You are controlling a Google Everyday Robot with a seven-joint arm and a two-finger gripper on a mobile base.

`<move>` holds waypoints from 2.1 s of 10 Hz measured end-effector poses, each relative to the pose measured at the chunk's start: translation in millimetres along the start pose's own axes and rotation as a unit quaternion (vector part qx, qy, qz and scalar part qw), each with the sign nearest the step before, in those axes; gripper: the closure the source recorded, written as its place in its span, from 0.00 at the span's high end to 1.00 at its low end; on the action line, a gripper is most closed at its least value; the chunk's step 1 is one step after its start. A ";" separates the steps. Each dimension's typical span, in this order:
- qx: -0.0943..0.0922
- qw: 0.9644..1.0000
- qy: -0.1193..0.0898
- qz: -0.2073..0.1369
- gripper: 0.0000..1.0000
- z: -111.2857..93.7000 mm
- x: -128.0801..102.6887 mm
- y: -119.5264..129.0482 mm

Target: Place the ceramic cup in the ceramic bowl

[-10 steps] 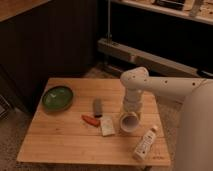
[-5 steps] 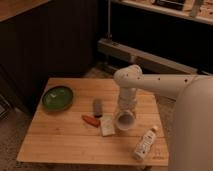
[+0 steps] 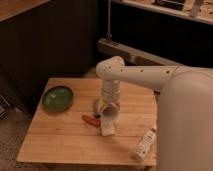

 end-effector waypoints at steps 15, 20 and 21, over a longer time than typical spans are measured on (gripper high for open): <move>-0.035 0.969 -0.084 -0.231 0.00 -7.4 -93.3 187.1; -0.024 0.968 -0.104 -0.226 0.08 -41.2 -130.5 192.7; -0.025 0.968 -0.101 -0.228 0.21 -38.6 -136.5 184.2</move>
